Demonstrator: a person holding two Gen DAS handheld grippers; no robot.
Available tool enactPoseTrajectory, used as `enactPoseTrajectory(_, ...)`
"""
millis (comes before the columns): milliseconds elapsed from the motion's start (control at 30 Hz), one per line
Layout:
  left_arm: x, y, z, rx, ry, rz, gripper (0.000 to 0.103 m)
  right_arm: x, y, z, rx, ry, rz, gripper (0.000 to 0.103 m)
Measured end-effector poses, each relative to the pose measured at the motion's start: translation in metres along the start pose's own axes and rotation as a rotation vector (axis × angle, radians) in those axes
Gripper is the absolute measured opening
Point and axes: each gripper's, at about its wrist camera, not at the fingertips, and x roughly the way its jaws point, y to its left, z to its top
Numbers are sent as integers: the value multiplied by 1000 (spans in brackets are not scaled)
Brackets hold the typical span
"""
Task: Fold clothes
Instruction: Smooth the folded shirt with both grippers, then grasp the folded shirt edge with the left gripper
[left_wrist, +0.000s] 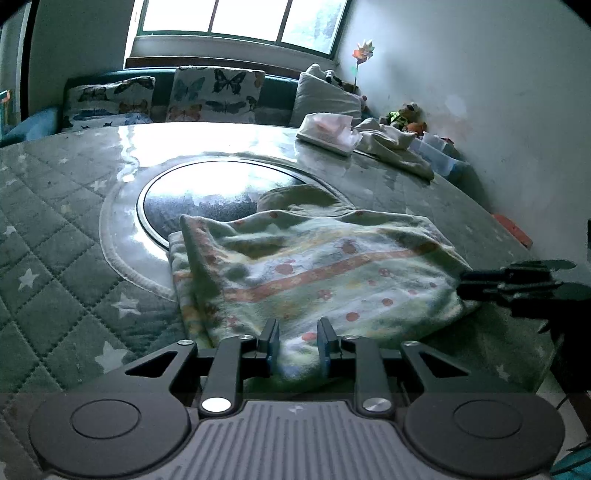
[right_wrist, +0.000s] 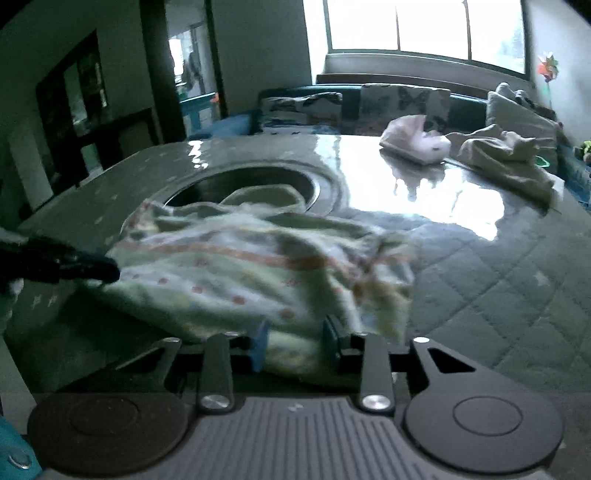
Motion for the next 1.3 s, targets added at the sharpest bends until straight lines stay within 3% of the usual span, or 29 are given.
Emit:
enactPoseTrajectory(267,0,1,20,5,-27,19,26,20,-1,28,4,-71,19,32)
enactPoseTrajectory(467,15,17,37,-17,-28,59,26,49,-9,30,28,-11,8,33)
enactPoseTrajectory(800,40,51,51,-93,-6,102,26,70,-19,54,49,-17,6,38)
enactPoseTrajectory(1033,35,62,52,-137,-23,101,26,76,-21,58,44,-8,-38,40)
enactPoseTrajectory(1133,26,62,51,-147,-36,108,31,68,-9,60,-11,-20,-31,47)
enactPoseTrajectory(1200,19,61,49,-148,-40,127,45,61,3,61,-55,-26,-4,51)
enactPoseTrajectory(1300,13,61,46,-157,-37,139,49,53,28,63,-123,-27,61,59)
